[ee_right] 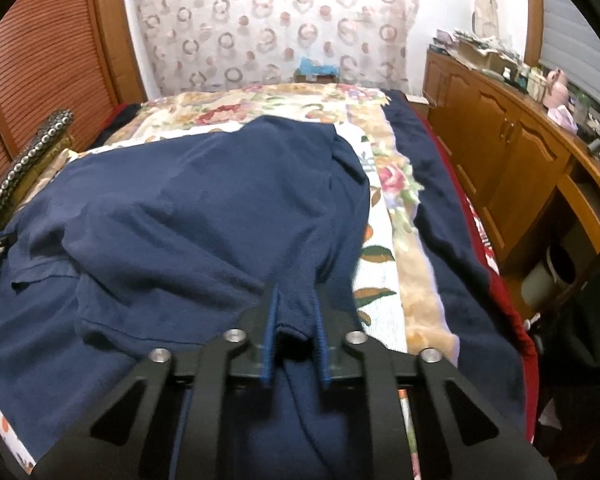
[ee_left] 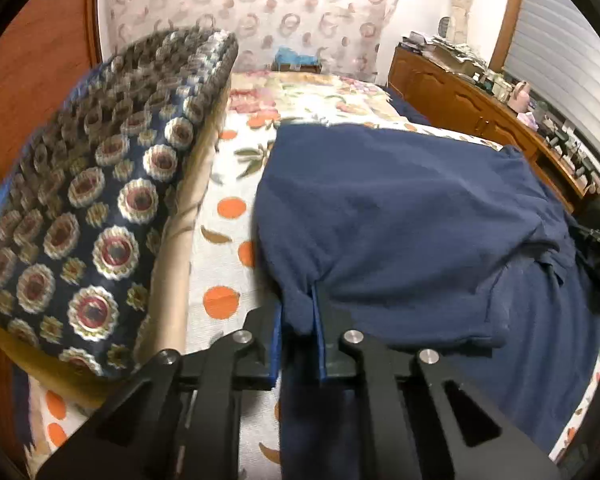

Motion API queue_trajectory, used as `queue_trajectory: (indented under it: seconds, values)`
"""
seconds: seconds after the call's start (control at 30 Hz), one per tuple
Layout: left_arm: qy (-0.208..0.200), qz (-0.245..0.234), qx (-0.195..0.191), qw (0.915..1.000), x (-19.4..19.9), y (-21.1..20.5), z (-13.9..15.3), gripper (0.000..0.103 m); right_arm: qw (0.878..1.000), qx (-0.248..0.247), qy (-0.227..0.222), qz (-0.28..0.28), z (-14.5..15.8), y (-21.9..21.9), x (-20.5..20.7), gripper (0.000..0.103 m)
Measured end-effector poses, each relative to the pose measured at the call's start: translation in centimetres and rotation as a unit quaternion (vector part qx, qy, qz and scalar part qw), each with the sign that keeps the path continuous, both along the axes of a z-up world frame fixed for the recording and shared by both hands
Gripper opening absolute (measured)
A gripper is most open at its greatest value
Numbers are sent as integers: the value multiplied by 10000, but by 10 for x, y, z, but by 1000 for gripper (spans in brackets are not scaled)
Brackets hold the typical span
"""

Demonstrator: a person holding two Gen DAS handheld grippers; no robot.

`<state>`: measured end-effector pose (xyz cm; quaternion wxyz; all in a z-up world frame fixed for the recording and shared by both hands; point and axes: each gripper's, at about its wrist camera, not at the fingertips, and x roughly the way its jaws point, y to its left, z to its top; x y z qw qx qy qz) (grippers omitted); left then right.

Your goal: Fold small clothes

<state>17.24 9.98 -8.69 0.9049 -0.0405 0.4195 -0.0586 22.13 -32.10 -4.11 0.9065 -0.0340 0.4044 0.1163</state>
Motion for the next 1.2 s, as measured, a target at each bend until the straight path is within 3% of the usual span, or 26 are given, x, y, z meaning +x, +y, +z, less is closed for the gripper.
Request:
queue_trajectory:
  seconds: [0.23, 0.33, 0.93, 1.2]
  values:
    - [-625, -93, 114, 9979, -16, -12, 36, 10, 9986, 86, -521, 8, 22, 0, -10, 6]
    - [-704, -126, 213, 9972, -13, -15, 45, 10, 9976, 126, -678, -18, 30, 1, -11, 5]
    - [-56, -462, 650, 9968, 27, -18, 36, 15, 9983, 84, -571, -80, 21, 0, -5, 5]
    - [-146, -374, 631, 9972, 41, -15, 45, 15, 9987, 56, -508, -82, 16, 3, -2, 5]
